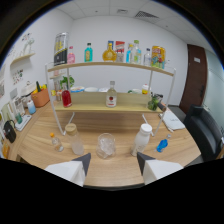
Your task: Make me a cup of Mount Fuji.
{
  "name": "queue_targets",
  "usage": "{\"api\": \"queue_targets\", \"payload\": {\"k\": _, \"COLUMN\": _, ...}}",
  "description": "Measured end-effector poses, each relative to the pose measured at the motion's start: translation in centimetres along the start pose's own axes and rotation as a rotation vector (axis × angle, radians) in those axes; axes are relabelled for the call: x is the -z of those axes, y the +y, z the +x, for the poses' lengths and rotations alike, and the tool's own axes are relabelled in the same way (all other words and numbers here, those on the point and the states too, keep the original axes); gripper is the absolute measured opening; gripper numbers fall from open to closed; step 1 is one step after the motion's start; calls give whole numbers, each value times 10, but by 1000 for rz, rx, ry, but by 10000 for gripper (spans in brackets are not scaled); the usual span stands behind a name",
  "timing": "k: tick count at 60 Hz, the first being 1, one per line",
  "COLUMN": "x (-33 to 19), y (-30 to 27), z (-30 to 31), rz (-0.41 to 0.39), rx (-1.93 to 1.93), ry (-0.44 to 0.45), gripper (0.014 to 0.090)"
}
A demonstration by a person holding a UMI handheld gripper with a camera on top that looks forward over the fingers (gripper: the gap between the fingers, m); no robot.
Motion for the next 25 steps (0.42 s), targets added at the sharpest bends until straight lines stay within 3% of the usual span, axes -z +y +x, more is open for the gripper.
{"api": "queue_targets", "payload": {"k": 25, "x": 3, "y": -2, "z": -12, "rz": -3, "rx": 6, "ry": 10, "gripper": 860}}
